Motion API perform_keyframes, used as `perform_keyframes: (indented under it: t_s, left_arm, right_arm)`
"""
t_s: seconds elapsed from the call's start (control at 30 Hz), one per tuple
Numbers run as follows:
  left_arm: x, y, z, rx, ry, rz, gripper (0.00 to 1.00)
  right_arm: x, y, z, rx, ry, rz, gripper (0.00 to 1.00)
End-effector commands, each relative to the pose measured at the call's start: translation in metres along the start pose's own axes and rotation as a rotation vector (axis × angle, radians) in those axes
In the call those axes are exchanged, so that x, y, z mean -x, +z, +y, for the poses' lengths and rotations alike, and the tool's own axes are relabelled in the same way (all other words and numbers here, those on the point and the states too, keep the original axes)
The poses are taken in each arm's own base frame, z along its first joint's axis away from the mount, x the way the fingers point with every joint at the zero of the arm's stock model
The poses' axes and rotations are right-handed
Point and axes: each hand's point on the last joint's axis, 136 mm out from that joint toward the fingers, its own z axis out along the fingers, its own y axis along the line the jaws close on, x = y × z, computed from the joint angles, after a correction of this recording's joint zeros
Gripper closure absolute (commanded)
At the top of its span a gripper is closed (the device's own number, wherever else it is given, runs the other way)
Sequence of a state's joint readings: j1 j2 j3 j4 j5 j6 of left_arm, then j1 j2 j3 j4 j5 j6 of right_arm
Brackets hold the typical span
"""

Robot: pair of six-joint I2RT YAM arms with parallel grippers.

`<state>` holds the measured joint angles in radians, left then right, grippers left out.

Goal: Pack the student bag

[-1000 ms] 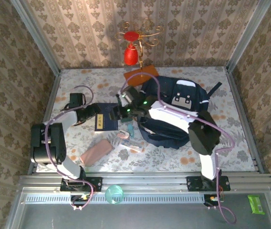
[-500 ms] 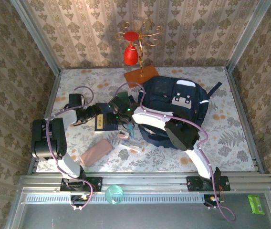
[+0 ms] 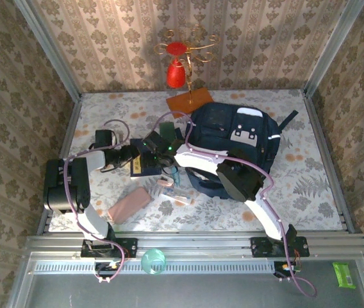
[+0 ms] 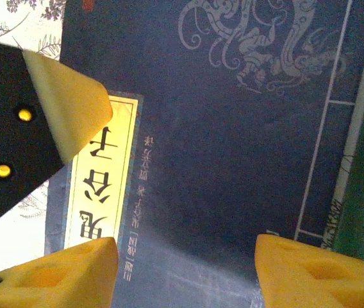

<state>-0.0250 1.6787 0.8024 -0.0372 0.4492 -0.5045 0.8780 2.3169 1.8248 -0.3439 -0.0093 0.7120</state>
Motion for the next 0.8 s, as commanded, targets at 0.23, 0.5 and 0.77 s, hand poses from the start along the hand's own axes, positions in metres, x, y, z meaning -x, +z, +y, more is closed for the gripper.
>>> perform_keyframes:
  t_s: [0.23, 0.5, 0.77]
  left_arm:
    - [-0.015, 0.001, -0.011, -0.085, -0.025, 0.043, 0.65]
    - [-0.015, 0.002, -0.02, -0.134, -0.022, 0.052, 0.81]
    - [-0.012, 0.001, -0.024, -0.152, -0.021, 0.051, 1.0]
  right_arm:
    - [-0.018, 0.023, -0.007, -0.009, 0.007, 0.072, 0.47]
    - [-0.028, 0.031, -0.013, -0.011, 0.019, 0.096, 0.54]
    - [-0.028, 0.029, -0.011, -0.002, 0.013, 0.102, 0.56]
